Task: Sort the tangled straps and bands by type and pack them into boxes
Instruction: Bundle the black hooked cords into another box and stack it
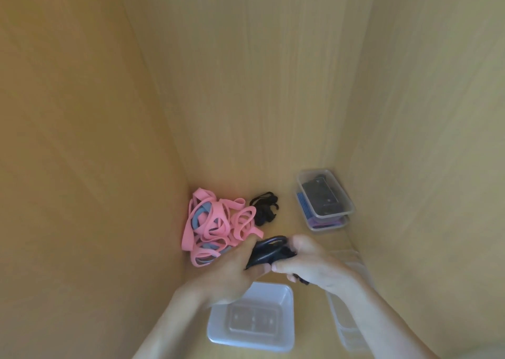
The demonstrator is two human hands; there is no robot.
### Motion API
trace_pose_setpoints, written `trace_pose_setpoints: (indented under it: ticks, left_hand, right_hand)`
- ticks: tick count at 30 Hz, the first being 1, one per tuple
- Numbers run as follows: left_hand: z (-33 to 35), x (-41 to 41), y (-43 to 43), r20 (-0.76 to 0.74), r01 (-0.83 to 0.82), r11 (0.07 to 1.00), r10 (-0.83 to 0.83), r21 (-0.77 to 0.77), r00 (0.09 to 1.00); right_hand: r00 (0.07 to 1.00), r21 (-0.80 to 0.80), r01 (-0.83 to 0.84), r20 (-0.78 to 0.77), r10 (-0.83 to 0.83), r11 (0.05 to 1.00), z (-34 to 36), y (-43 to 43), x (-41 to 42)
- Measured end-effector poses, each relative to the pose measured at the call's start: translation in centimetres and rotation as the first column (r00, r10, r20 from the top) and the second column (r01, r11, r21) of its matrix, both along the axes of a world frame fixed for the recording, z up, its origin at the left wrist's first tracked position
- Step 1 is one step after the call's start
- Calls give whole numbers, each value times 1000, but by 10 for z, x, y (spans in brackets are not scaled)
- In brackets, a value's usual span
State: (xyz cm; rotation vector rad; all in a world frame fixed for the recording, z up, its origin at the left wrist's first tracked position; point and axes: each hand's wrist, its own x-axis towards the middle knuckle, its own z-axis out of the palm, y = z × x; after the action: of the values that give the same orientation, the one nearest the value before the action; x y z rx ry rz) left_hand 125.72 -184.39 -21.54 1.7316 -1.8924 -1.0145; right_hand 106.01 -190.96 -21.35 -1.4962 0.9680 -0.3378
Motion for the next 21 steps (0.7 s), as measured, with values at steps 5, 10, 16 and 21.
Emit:
trace_pose_setpoints:
  ticks: [5, 10, 16, 21]
  left_hand:
    - [-2, -10, 0, -426, -114, 977, 181, 178, 886]
    - [-1, -10, 0, -580, -190, 933, 340, 304, 740]
    - [-6, -6, 4, -527, -97, 926, 292, 366, 798]
    - [14, -23, 5, -450, -43, 900, 258, 435, 855]
  right_hand:
    - [996, -11, 53, 66, -52, 999, 13, -9, -12]
    - [992, -111, 84, 104, -72, 990, 27, -13, -24]
    - [943, -45, 135, 312, -115, 990, 36, -22, -41]
    - [937, -158, 142, 340, -81, 977, 41, -25, -34]
